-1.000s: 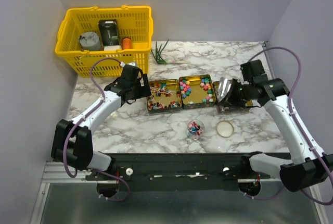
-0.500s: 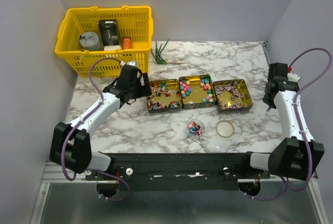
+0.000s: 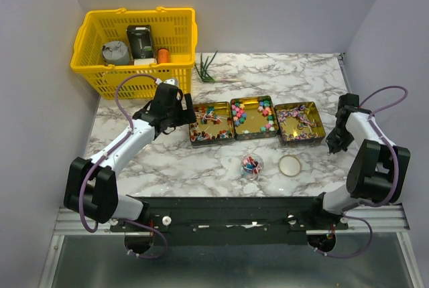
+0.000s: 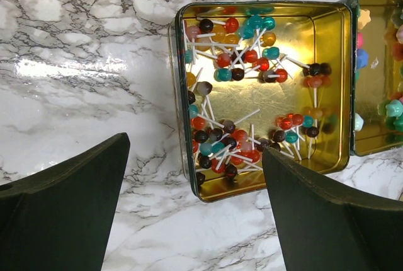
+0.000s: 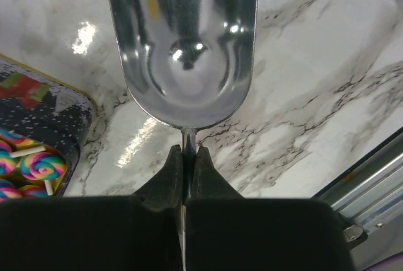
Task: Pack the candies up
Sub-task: Place the spatula at the center of the board.
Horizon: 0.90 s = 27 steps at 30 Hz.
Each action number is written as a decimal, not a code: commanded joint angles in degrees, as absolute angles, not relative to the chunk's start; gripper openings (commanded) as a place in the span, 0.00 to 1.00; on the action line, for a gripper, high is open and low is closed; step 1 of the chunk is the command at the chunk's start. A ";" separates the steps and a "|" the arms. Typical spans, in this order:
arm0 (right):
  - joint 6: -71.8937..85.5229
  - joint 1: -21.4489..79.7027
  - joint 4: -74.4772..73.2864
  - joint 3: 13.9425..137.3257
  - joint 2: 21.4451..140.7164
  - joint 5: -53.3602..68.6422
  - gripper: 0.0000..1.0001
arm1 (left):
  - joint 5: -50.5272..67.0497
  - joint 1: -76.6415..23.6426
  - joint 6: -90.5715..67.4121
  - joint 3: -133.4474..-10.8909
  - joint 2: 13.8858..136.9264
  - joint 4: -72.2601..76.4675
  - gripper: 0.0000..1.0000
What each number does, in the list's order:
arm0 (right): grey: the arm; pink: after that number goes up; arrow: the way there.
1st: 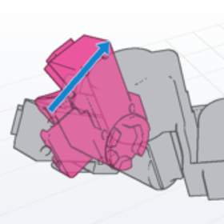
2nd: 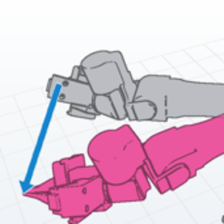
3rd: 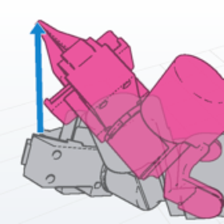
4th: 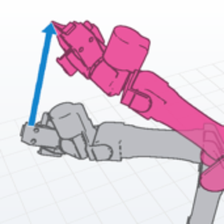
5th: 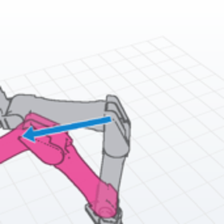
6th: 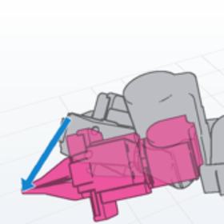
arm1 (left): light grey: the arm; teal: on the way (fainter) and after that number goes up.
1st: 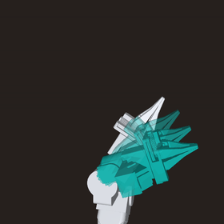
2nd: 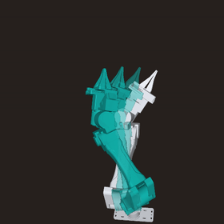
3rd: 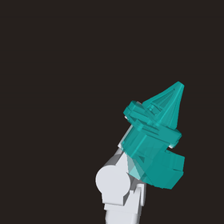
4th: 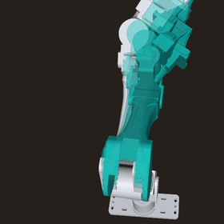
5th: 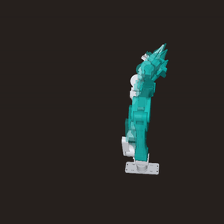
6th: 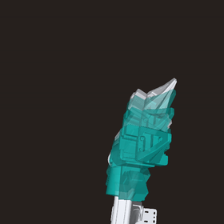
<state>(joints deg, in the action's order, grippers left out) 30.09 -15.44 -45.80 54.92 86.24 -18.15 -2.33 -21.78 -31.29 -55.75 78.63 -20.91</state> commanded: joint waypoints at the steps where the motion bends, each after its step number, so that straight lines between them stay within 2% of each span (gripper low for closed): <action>1: 32.87 -15.82 -42.90 52.74 87.63 -15.82 0.01 | -1.84 -21.71 -30.94 -55.28 77.78 -20.04 0.99; 7: 32.43 -15.82 -42.71 51.59 87.89 -15.91 0.02 | -1.76 -21.71 -30.85 -55.81 78.49 -20.13 0.99; 10: 31.99 -15.82 -43.32 51.50 87.02 -15.91 0.10 | -2.02 -21.71 -31.02 -55.46 78.05 -19.95 0.99; 17: 29.18 -15.73 -44.56 52.03 78.77 -14.85 0.47 | -1.76 -21.71 -31.81 -54.67 77.78 -19.07 0.99; 21: 28.48 -15.73 -47.02 53.70 73.84 -13.54 0.56 | -1.14 -21.80 -32.52 -54.32 78.22 -18.72 0.99; 27: 25.14 -12.24 -49.21 54.67 66.28 -5.29 0.63 | -0.53 -21.71 -32.87 -53.96 77.96 -18.54 0.99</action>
<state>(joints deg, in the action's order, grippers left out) 27.88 -15.27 -46.65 52.90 70.57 -11.88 -1.74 -21.78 -32.25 -54.74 78.65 -19.79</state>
